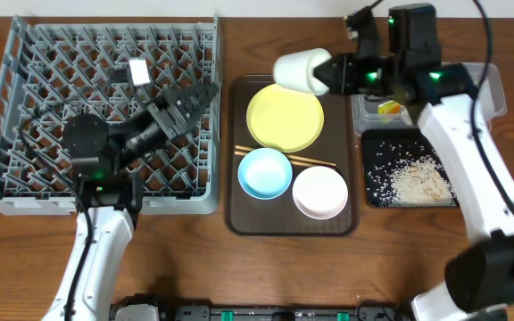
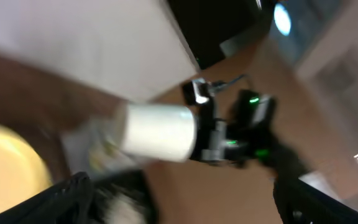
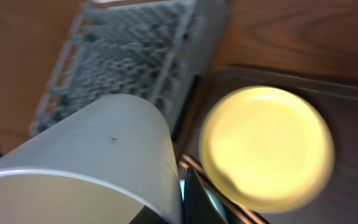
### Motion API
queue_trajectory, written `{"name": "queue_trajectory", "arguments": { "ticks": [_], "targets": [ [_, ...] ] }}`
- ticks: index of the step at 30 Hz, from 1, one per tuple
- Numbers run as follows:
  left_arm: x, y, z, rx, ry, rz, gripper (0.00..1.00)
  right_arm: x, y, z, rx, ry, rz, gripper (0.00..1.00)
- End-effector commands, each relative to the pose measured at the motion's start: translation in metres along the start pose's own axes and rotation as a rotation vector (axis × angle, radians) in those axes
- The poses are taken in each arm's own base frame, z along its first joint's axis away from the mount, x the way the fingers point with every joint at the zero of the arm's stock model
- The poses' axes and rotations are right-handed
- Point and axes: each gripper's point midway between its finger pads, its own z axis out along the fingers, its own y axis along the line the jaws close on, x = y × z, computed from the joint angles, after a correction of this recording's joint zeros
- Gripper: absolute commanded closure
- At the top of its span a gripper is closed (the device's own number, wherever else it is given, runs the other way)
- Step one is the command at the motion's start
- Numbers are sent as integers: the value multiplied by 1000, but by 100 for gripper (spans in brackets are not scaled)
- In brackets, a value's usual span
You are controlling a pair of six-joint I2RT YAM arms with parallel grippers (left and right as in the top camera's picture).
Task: Sort waste into correct bins and load items into the dishwasher
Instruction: 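Bring the white cup toward the left gripper and hand it over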
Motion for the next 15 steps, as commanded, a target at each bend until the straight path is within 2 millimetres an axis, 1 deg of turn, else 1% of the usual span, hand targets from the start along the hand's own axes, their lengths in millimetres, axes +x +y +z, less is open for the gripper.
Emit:
{"name": "queue_trajectory", "arguments": {
  "ticks": [1,3,7,9,11,15],
  "targets": [
    [20,-12,-1,30,144,-319,6,11,30,15,-299,89,-9,99],
    [21,-12,-1,31,151,-319,6,12,36,19,-379,103,-21,99],
    [24,-13,-2,34,170,-319,6,20,51,24,-574,147,-72,99],
    [29,-14,-3,38,198,-318,6,23,56,25,-649,160,-92,99],
    [36,-16,-5,48,245,-290,6,24,58,26,-696,166,-106,99],
    [49,-19,-8,75,316,-188,7,27,62,27,-724,172,-123,99]
  ]
}}
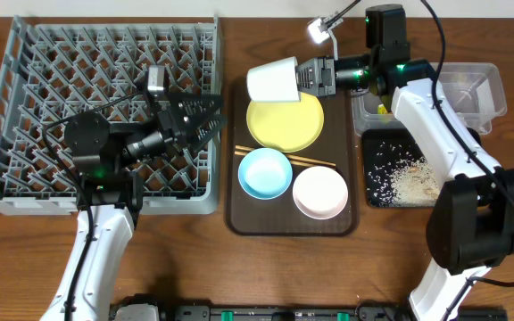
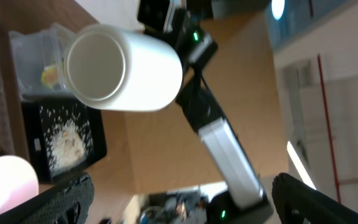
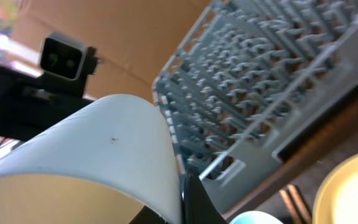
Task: Sort waste into correct bins and load items into the dishwasher
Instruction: 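Bring the white cup toward the left gripper and hand it over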
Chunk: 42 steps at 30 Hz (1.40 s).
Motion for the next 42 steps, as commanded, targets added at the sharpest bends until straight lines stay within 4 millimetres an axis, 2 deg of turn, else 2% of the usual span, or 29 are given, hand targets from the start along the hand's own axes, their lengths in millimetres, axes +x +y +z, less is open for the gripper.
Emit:
{"name": "queue_trajectory", "arguments": {
  "ticks": [1,3,13,18,21,23,29,32,42],
  "targets": [
    [17,-5,-1,14,103,107,7,8,22,7,-129,43,-40,99],
    [22,-5,-2,19,132,162,0,11,28,13,-153,58,-52,99],
    [31,2,-3,25,173,254,2,23,45,40,-197,111,-83,99],
    [25,31,-2,-27,153,126,2,26,51,50,-213,124,-115,99],
    [22,50,-2,-65,135,21,2,24,49,52,-194,119,-110,99],
    [20,55,-1,-72,131,-16,2,24,45,52,-172,116,-100,99],
    [17,52,0,-70,120,-34,2,35,23,64,-47,124,-47,99],
    [16,52,0,-70,120,-35,2,44,23,72,-47,144,-43,99],
    [17,52,-1,-70,121,-34,2,56,40,95,-91,186,-83,99]
  ]
}}
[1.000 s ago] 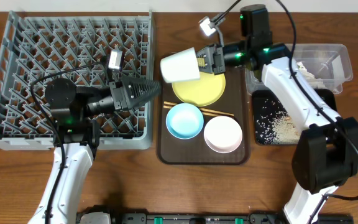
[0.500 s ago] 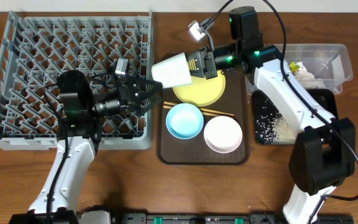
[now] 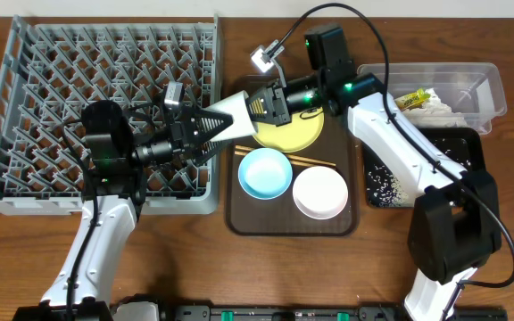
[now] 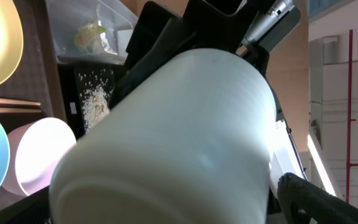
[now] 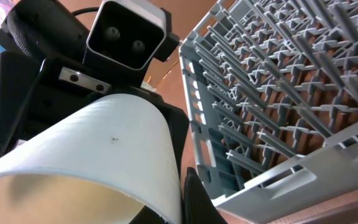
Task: Sort waste into correct bins and load items into the dishwasher
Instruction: 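Bring the white cup toward the left gripper and hand it over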
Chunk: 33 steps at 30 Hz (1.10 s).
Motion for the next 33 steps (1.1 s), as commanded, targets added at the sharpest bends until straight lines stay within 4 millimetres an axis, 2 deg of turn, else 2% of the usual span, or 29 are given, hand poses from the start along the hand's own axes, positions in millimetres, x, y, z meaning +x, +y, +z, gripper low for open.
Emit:
{"name": "queue_trajectory", "arguments": {
  "ticks": [1,6,15,20,21,25,27,28,30,31,33],
  "targets": [
    [0,-2,-1,3,-1,7,2,7,6,14,-24,29,-24,99],
    [2,-3,-1,6,8,7,0,15,8,23,-33,49,-29,99],
    [3,-3,-1,8,14,7,9,22,-1,27,-30,62,0,99],
    [3,-3,-1,8,13,7,23,28,-7,33,-48,78,22,99],
    [3,-3,-1,8,13,7,29,29,-5,34,-63,82,21,99],
    [2,-3,-1,7,9,6,43,32,-2,37,-78,91,20,99],
    [2,-3,-1,6,8,7,50,31,-2,38,-77,91,18,88],
    [1,-3,-1,6,7,7,55,31,-2,38,-77,90,17,73],
    [1,-3,-1,6,7,7,57,30,-3,37,-76,87,16,46],
    [1,-3,-1,6,7,7,58,30,-3,36,-75,85,16,36],
    [1,-3,-1,6,6,7,60,27,-6,31,-69,74,21,27]
  ]
}}
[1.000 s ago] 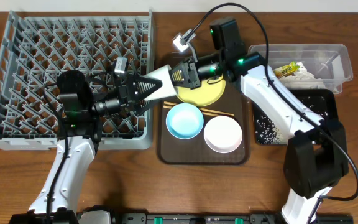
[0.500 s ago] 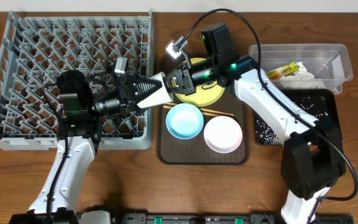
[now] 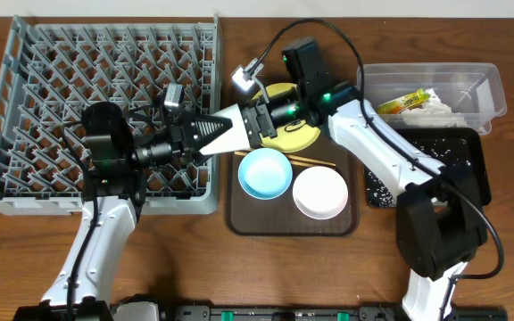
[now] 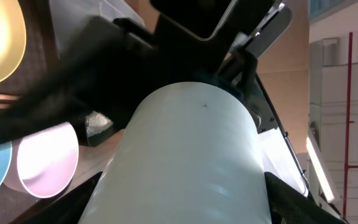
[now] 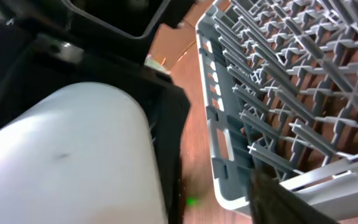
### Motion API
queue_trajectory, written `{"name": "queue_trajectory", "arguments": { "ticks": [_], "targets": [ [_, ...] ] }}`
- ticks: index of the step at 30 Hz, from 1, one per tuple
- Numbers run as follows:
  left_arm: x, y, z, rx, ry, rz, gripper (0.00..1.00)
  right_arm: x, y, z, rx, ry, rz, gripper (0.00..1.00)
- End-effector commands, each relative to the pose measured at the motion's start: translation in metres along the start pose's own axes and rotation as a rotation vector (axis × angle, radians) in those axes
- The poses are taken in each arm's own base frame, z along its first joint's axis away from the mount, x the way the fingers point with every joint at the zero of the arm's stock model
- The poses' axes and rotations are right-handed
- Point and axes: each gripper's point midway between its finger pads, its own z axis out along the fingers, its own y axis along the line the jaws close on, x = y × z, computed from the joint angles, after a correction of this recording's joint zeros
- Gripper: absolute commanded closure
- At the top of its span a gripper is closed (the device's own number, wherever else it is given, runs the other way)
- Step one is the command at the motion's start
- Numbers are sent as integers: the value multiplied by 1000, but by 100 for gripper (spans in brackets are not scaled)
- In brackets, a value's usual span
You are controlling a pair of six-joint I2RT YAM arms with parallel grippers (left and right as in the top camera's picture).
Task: Sort waste into correct bins and load items into the dishwasher
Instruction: 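Bring the white cup toward the left gripper and hand it over, then lower the white cup into the dish rack with the left gripper and release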
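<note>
A white cup (image 3: 228,130) lies on its side in the air over the right edge of the grey dish rack (image 3: 25,192). My left gripper (image 3: 209,132) is shut on it; the cup (image 4: 191,162) fills the left wrist view, a dark finger (image 4: 291,202) pressed on each side. My right gripper (image 3: 257,118) is at the cup's other end and stands open. In the right wrist view the cup (image 5: 67,168) is at the left, and one finger (image 5: 278,199) stands well clear of it at the right.
A brown tray (image 3: 239,223) carries a yellow plate (image 3: 302,135), a blue bowl (image 3: 265,173), a white bowl (image 3: 319,193) and chopsticks (image 3: 309,162). At the right stand a clear bin (image 3: 471,80) with wrappers and a black bin (image 3: 418,169) with rice.
My left gripper has shut on the cup. My right gripper has let go: its finger no longer sits against the cup's wall. The cup is slightly further left.
My right gripper held the cup over the yellow plate while the left gripper waited open above the rack. The cup was then nearer the rack, then between the left gripper's open fingers. Now the left gripper holds it and the right is open.
</note>
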Motion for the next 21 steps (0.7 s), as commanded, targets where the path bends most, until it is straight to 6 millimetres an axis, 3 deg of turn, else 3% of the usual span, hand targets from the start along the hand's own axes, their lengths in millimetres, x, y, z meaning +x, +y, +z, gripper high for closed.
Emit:
{"name": "queue_trajectory", "arguments": {
  "ticks": [1,4,9,11,15,21],
  "targets": [
    [0,-6,0,7,6,22,61,-1,-9,-6,12,-13,17,17],
    [-1,-8,-1,10,1,37,65,-7,-18,-21,40,-45,39,1],
    [-14,-13,-13,14,-53,104,70,-19,-43,-58,141,-125,82,1],
    [-28,-11,-27,0,-122,105,75,-22,-65,-79,252,-168,120,1],
    [-54,-5,-52,-37,-269,104,74,-1,-100,-102,446,-149,197,1],
    [-88,-4,-85,-97,-459,155,65,28,-111,-109,604,-49,239,1]
  ]
}}
